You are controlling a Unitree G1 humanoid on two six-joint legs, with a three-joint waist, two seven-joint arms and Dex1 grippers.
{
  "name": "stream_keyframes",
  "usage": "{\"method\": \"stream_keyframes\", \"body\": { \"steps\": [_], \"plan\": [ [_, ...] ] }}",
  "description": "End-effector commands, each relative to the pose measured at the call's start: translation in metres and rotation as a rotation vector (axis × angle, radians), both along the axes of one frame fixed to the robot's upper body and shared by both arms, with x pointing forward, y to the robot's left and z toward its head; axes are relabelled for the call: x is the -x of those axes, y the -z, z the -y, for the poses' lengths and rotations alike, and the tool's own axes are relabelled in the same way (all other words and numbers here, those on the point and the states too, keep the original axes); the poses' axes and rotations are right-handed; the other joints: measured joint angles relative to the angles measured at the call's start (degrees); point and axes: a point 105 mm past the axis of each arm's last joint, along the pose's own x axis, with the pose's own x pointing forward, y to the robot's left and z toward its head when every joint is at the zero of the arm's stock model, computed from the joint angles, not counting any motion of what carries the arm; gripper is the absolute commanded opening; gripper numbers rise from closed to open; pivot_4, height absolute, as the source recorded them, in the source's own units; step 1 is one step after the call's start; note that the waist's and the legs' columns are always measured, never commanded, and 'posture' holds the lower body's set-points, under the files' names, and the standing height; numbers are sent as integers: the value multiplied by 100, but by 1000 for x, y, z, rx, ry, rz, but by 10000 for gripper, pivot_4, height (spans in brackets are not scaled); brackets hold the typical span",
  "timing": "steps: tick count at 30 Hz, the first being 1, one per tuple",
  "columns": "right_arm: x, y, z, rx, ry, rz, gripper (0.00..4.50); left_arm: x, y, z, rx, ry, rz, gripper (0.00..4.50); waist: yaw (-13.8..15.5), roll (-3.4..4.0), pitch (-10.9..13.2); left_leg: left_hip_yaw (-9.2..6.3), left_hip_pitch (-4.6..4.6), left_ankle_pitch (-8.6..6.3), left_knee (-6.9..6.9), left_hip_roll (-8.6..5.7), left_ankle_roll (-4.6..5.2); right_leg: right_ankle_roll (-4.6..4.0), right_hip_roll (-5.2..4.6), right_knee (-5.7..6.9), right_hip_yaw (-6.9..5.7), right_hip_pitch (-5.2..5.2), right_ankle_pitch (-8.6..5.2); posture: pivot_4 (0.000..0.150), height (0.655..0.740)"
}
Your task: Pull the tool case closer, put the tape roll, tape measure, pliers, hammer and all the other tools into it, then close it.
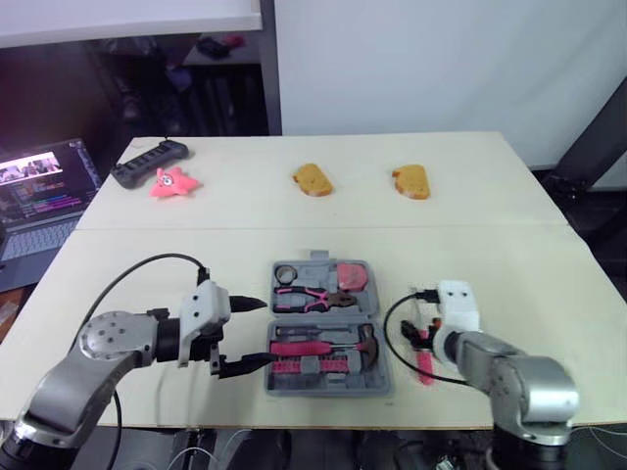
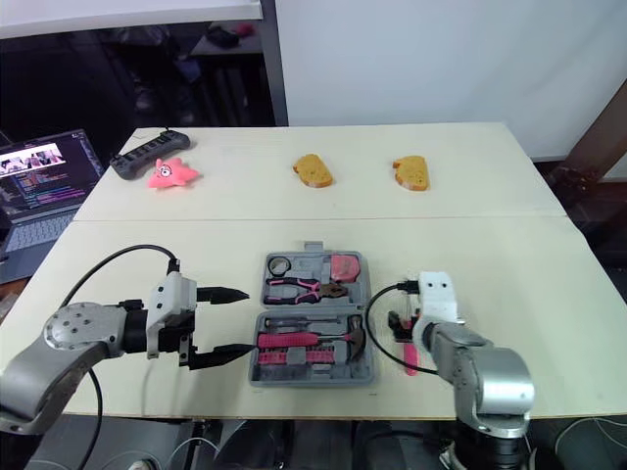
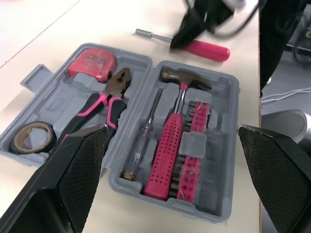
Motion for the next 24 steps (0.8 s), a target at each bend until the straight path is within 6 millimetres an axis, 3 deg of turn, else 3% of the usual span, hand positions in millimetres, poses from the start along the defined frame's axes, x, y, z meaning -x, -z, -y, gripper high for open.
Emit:
{"method": "stream_keyframes", "body": {
  "steps": [1,4,7,10,16,19,24],
  "plan": [
    [-7,-52,-13,36,-269,119,44723,-1,-7,0,4,0,41,45000,-21,3,3,1,-1,0,-1,-1,0,0,1,0,-1,-1,0,1500,7400],
    [0,-72,-27,202,-647,63,44723,-2,-4,1,5,1,39,45000,-26,10,10,6,2,-1,-6,7,3,-2,18,1,-8,0,-2,1500,7400],
    [7,-73,-30,434,-1055,-22,44723,-6,-2,2,6,15,42,45000,-12,12,29,24,-5,-4,-5,7,7,6,11,-8,-19,3,-7,1500,7400],
    [1,-66,-30,678,-1418,-80,44723,-9,0,3,0,32,50,45000,-47,-18,45,32,-6,-5,8,7,8,9,8,-12,-22,9,-5,1500,7400],
    [-4,-33,-25,1175,-2088,-208,44723,-7,-2,5,27,44,55,45000,-84,-28,54,59,-2,-5,6,8,6,12,-1,-7,-2,-5,-4,1500,7400],
    [-5,-17,-28,1234,-2263,-219,44723,-1,-1,5,32,55,48,45000,-117,-32,57,57,-6,-4,1,10,3,10,1,-4,2,-15,-4,1500,7400],
    [-14,4,-29,1278,-2355,-233,44723,-1,-2,3,25,33,55,45000,-72,-33,60,49,-10,-3,7,8,2,8,-3,-1,9,-18,-2,1500,7400]
  ]
}}
